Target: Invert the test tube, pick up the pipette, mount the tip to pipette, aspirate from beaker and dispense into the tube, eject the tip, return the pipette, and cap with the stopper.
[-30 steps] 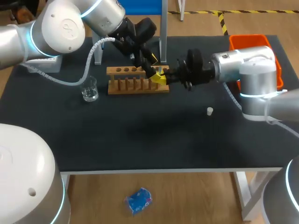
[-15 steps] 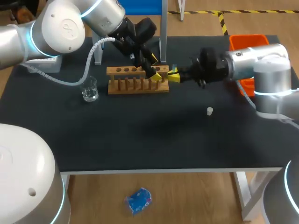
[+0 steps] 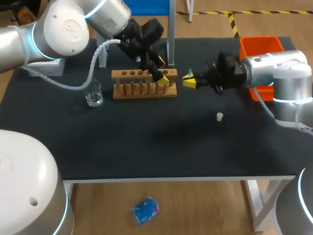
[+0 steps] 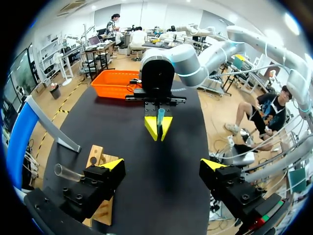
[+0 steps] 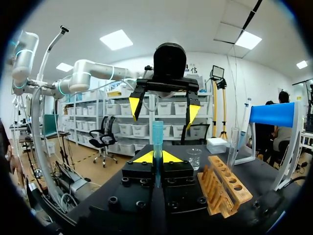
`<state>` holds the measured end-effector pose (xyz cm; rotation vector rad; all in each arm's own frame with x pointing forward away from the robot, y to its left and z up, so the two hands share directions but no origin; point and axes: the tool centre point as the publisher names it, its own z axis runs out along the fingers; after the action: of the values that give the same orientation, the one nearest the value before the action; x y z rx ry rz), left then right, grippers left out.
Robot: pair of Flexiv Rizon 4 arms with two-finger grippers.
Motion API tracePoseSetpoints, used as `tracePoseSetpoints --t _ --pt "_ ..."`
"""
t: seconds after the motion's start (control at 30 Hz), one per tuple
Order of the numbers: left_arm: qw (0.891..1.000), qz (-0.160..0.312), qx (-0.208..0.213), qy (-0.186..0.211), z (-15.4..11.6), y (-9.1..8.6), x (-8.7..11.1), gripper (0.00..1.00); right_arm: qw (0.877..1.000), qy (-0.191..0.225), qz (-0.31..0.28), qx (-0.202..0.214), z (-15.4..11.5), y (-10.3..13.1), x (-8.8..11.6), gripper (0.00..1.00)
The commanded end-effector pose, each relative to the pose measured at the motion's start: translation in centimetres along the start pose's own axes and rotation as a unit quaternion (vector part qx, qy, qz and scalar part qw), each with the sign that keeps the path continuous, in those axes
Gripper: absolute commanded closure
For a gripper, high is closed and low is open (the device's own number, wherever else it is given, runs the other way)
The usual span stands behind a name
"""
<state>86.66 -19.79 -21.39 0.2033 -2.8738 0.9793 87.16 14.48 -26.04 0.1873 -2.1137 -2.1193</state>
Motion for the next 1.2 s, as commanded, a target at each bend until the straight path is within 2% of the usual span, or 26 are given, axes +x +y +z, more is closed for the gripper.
tracePoseSetpoints --t 0.03,0.17,0.33,0.43,0.6,0.77,1.2 --pt "1.0 0.0 -0.001 0.001 -0.1 0.0 0.0 0.0 1.0 0.001 0.0 0.0 -0.1 0.0 0.0 1.0" --pt "1.0 0.0 -0.001 0.0 -0.3 0.0 0.0 0.0 1.0 0.001 0.0 0.0 -0.1 0.0 0.0 1.0" --pt "0.998 -0.03 0.027 -0.037 -2.9 1.8 -1.0 0.0 1.0 0.001 0.0 0.0 -0.1 0.0 0.0 1.0" --pt "0.996 -0.049 0.037 -0.059 -4.8 3.5 -1.4 0.0 1.0 0.001 0.0 0.0 -0.1 0.0 0.0 1.0" --pt "0.99 -0.089 0.042 -0.105 -8.6 7.5 -2.2 0.0 1.0 0.001 0.0 0.0 -0.1 0.0 0.0 1.0" --pt "0.984 -0.113 0.036 -0.13 -11.0 10.6 -2.6 0.0 1.0 0.001 0.0 0.0 -0.1 0.0 0.0 1.0" --pt "0.984 -0.113 0.036 -0.13 -11.0 10.6 -2.6 0.0 1.0 0.001 0.0 0.0 -0.1 0.0 0.0 1.0"
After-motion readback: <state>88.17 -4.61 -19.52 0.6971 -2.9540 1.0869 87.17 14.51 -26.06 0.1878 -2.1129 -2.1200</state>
